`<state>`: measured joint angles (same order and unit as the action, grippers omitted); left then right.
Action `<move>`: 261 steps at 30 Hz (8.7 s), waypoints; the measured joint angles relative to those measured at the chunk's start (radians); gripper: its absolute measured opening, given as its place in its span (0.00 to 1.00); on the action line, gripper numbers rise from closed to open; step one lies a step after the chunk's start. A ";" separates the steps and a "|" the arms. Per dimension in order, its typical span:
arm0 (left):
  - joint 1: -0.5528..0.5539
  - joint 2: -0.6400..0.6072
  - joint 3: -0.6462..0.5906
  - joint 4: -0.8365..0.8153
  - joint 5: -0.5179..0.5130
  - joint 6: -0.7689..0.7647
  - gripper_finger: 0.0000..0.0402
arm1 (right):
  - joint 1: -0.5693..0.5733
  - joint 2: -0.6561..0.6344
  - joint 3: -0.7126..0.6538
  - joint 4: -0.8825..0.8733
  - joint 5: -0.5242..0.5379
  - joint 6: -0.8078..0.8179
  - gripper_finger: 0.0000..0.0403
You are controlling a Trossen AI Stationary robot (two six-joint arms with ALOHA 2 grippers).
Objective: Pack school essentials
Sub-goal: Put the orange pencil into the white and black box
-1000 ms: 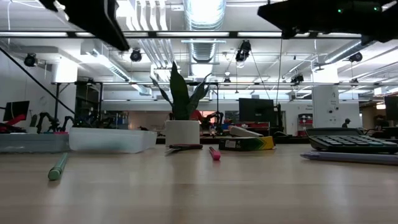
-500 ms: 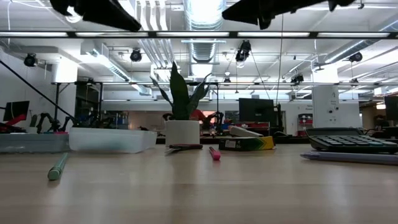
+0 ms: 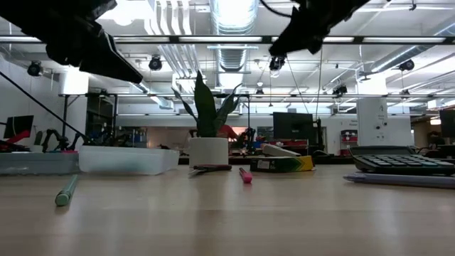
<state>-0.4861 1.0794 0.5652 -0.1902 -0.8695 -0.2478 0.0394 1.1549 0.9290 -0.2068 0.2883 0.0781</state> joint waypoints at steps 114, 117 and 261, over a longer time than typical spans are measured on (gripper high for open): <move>0.185 -0.194 -0.145 0.708 0.243 0.809 0.32 | 0.078 0.656 0.509 -0.582 -0.165 0.490 0.02; 0.185 -0.197 -0.145 0.707 0.367 0.794 0.32 | 0.100 0.597 0.488 -0.576 -0.165 0.446 0.02; 0.249 0.520 -0.010 1.645 0.663 0.463 0.08 | 0.172 0.322 -0.150 1.018 -0.139 -0.066 0.03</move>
<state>-0.2371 1.5990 0.5552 1.4551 -0.2062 0.2153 0.2115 1.4769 0.7788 0.8114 0.1490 0.0120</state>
